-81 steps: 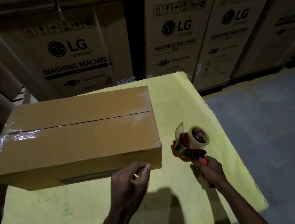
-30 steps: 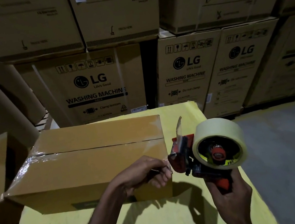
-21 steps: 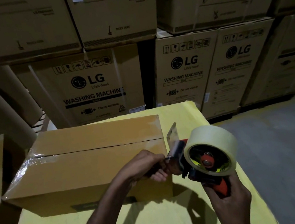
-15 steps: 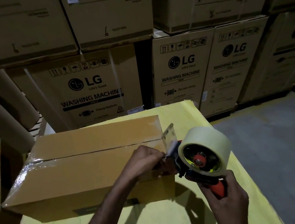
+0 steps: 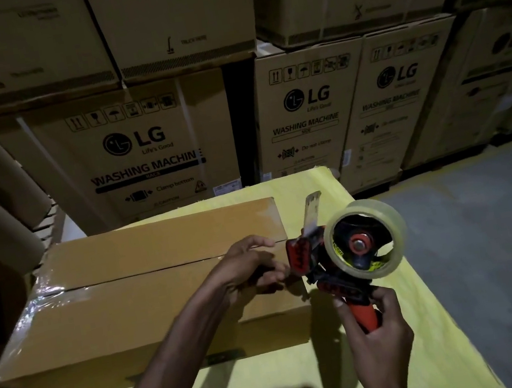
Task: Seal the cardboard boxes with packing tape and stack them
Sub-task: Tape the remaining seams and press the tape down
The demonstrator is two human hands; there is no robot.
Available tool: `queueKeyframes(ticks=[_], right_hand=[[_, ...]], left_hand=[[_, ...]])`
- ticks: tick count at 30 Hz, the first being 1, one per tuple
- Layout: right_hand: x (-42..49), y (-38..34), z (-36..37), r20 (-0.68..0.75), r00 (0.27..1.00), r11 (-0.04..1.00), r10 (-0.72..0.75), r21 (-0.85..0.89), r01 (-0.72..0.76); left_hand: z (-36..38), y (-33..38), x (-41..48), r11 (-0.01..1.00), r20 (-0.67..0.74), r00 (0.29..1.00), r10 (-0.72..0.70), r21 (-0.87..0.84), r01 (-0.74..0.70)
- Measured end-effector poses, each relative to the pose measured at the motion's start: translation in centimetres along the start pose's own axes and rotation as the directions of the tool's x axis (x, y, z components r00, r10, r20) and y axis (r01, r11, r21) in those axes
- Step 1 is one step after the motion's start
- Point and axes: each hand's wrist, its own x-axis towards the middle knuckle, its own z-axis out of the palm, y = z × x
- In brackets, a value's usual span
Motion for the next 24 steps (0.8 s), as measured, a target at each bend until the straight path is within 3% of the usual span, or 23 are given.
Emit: queueKeyframes(ticks=[3, 10, 17, 24], right_hand=[[0.7, -0.3, 0.4, 0.008, 1.0, 1.0, 0.008, -0.016, -0.008], [2.0, -0.7, 1.5, 0.067, 0.998, 1.0, 0.01, -0.014, -0.009], [4.5, -1.7, 3.0, 0.442, 0.896, 0.998, 0.046, 0.015, -0.058], [10.8, -4.4, 6.0, 0.429, 0.901, 0.994, 0.067, 0.047, -0.096]], left_hand=[[-0.3, 0.4, 1.0, 1.0, -0.006, 1.0, 0.013, -0.003, -0.013], [-1.6, 2.3, 4.0, 0.968, 0.043, 0.998, 0.043, 0.247, -0.052], [-1.9, 7.7, 9.8, 0.76, -0.043, 0.99, 0.138, 0.646, -0.078], [-2.2, 10.9, 14.2, 0.738, 0.023, 0.974, 0.225, 0.648, -0.186]])
